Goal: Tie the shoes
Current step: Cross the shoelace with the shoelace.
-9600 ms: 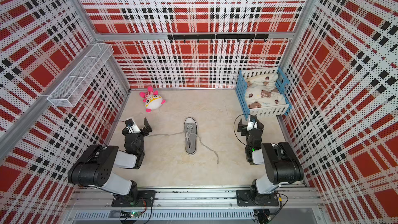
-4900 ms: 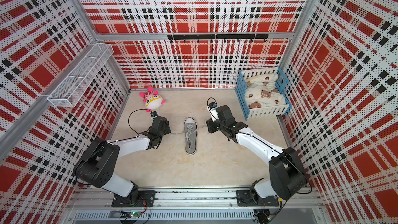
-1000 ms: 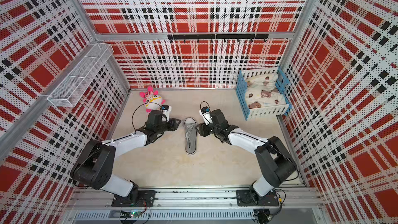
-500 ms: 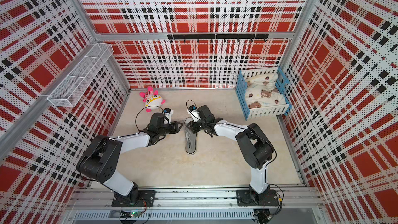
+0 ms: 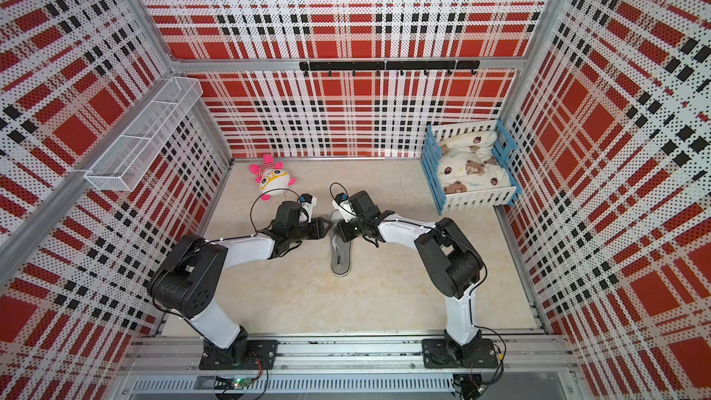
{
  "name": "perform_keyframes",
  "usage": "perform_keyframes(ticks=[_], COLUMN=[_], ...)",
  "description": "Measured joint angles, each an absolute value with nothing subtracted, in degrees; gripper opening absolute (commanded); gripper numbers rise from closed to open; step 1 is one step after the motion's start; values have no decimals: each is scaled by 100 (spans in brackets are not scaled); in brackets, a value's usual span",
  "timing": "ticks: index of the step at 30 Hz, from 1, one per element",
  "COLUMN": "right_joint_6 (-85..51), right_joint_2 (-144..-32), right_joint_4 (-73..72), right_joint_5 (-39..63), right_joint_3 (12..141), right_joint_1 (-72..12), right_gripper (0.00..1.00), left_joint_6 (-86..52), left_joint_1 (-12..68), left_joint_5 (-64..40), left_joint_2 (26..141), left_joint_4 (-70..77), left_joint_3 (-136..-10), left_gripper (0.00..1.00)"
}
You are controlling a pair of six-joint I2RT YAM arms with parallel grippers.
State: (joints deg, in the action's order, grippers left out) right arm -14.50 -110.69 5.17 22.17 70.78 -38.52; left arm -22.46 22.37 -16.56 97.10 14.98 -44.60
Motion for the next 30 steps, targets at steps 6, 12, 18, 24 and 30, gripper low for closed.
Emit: perform_keyframes(ticks=[6, 12, 18, 24, 30], right_joint_6=[-1570, -1752, -1968, -2296, -2698], right_joint_2=[-11069, -10984, -10691, -10484, -10302], right_joint_4=[478, 207, -148, -681, -1236], right_joint_5=[2290, 2294, 2294, 2307, 2294], right_joint_3=[7074, 6790, 6335, 5876, 5461], right_joint_1=[-3852, -3813, -3734, -3623, -3437], right_gripper=[0, 0, 0, 0, 0], left_joint_6=[-2174, -2040, -2010, -2018, -2034], left_joint_1=[2305, 2362, 2355, 2279, 2182], left_joint_5=[-1662, -1669, -1645, -1603, -1581], left_joint_2=[9835, 10055, 10248, 10294, 10090], left_joint_4=[1487, 1472, 1472, 1485, 1496], left_joint_3=[-4613, -4829, -4930, -4928, -4652], left_gripper=[42, 32, 21, 14, 13])
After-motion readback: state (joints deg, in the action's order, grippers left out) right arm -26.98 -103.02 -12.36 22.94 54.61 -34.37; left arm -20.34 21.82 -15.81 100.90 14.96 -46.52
